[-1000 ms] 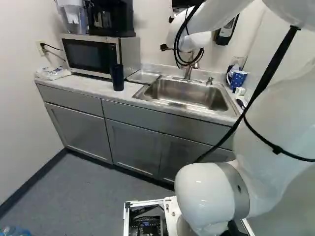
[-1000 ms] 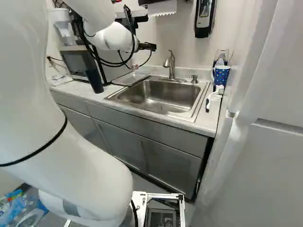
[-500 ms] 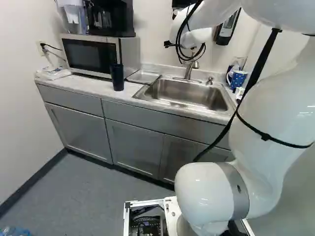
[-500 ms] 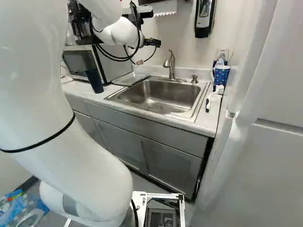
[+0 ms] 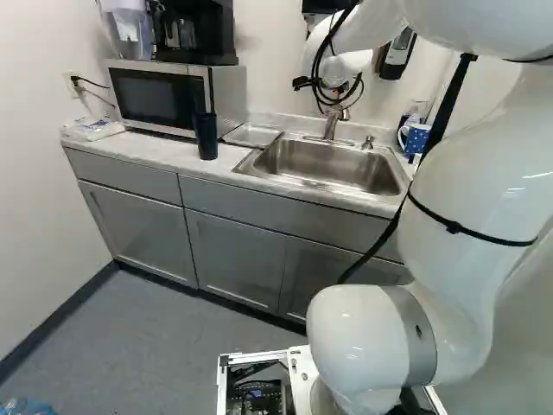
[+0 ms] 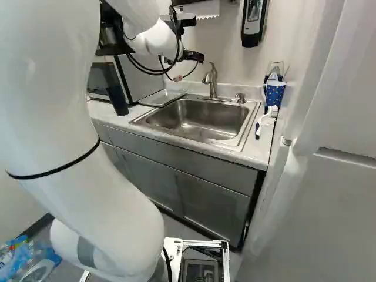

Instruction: Rinse the cup and place it in the tray

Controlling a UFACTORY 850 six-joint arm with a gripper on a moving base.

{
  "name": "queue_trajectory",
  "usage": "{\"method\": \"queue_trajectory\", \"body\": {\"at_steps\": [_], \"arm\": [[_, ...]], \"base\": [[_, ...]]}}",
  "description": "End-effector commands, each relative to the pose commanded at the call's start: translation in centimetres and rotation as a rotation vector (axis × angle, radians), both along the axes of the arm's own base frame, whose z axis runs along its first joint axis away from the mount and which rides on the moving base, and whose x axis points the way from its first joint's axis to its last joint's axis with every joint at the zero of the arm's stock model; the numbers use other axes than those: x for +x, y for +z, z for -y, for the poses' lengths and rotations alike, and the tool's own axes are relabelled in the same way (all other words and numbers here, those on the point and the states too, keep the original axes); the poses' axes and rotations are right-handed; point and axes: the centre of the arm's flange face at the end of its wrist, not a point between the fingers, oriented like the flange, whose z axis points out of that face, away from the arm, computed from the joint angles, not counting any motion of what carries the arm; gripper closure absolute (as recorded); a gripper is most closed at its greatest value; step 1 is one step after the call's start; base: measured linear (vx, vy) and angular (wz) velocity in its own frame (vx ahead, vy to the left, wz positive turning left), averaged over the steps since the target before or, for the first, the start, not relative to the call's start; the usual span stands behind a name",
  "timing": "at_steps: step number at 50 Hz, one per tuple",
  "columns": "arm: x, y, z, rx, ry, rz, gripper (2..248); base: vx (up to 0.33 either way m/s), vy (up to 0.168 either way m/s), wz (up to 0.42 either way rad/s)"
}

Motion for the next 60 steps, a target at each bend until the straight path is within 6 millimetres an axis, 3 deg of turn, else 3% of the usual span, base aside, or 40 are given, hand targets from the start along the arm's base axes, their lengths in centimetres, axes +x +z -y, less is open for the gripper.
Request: {"method": "queue_trajectory", "body": {"at_steps": [27,60], "arm": [[3.1,-0.6,3.3,0.007,-0.049,-0.053,3],[6.4,-0.8,4.1,0.006,-0.054,-0.041,3]], "base": [[0.0,0.0,0.0],[0.0,0.0,0.0]]}}
